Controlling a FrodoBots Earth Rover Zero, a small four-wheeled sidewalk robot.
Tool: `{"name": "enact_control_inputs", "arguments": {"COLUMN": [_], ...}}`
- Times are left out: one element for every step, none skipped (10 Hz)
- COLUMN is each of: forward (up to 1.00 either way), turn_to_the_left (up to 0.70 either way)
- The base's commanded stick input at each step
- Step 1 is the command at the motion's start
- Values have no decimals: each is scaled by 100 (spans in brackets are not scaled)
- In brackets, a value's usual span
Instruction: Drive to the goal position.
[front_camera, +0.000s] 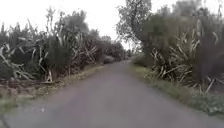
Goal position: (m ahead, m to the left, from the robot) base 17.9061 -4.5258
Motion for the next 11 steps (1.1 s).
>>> {"name": "enact_control_inputs", "arguments": {"forward": [100,100,100,100,100,100,100,100,100,100,100], "turn_to_the_left": [0,0,0,0,0,0,0,0,0,0,-5]}}
